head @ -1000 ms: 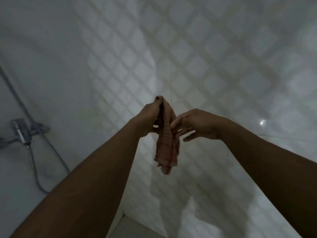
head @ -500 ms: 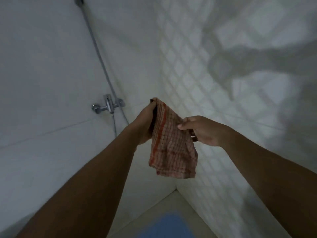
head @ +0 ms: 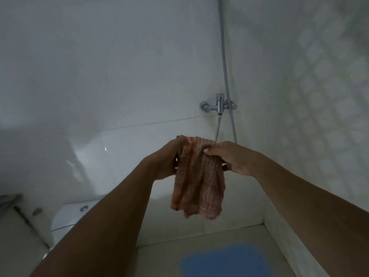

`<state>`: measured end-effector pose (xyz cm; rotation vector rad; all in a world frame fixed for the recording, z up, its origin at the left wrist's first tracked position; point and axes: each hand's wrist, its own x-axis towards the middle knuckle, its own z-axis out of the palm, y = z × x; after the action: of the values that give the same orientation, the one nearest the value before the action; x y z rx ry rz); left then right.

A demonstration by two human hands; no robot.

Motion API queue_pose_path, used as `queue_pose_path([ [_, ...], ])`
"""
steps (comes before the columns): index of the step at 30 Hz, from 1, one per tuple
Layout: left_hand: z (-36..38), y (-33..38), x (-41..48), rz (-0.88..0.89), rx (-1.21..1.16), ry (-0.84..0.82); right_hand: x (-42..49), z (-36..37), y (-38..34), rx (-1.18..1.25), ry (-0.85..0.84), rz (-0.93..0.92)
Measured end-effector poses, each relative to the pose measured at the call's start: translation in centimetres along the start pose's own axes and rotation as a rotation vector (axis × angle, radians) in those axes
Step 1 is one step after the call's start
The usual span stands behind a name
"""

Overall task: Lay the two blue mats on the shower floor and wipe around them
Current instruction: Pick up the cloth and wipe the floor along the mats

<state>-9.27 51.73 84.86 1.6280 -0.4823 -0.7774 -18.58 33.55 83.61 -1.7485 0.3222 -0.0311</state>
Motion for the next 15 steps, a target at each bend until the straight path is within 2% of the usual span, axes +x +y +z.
queue_pose_path([
  [3, -4.1, -2.7, -2.1, -0.016, 0.058, -0.022, 1.0, 4.1, -1.2, 0.006, 0.022, -0.075],
  [5, -6.1, -4.3, -3.1, -0.025, 0.026, 0.024, 1.6, 6.6, -1.4, -0.027, -0.017, -0.118],
  [9, -9.2, -6.3, -4.5, -0.037, 0.014, 0.175, 2.3, 10.2, -1.4, 0.032, -0.105, -0.026],
  [13, -11.5, -7.3, -5.4, -0.003, 0.010, 0.279, 2.7, 12.3, -1.4, 0.081, -0.032, 0.044],
  [15, -12.0, -7.8, -5.7, 0.055, 0.090, 0.321, 3.0, 13.2, -1.3, 0.091, 0.040, 0.049],
])
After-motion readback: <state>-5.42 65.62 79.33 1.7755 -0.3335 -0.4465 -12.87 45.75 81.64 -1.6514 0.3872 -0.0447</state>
